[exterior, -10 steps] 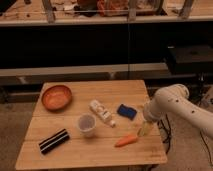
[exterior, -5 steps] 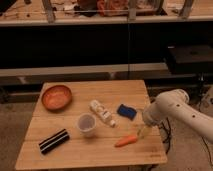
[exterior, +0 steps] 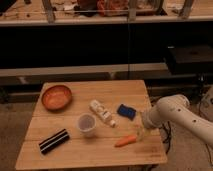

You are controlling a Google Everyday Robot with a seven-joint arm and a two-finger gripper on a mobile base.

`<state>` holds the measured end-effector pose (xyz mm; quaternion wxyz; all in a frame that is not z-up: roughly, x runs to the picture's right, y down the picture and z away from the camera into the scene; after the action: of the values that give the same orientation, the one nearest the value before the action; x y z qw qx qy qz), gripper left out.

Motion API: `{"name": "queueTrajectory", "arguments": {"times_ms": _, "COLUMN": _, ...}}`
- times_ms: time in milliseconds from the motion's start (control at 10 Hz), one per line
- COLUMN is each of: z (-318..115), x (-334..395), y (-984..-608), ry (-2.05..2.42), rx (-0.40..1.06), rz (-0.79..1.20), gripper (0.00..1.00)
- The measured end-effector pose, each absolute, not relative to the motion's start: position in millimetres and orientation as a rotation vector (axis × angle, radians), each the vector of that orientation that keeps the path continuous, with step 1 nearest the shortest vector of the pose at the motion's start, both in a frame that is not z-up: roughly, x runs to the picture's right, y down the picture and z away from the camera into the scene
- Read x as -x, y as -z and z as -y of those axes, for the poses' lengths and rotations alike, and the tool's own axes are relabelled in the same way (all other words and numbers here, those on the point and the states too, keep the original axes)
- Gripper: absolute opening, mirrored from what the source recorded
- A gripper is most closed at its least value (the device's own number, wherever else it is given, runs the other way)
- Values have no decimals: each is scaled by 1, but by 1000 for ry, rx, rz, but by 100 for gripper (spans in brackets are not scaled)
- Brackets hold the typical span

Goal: Place the pepper on the white sponge

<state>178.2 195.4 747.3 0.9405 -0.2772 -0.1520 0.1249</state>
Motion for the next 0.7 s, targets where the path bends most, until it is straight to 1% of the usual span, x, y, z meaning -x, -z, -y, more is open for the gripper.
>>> {"name": "queueTrajectory", "arguments": {"times_ms": 700, "z": -215, "x": -168, "y": -765, "ry": -316, "rx": 609, "rz": 353, "gripper": 80}}
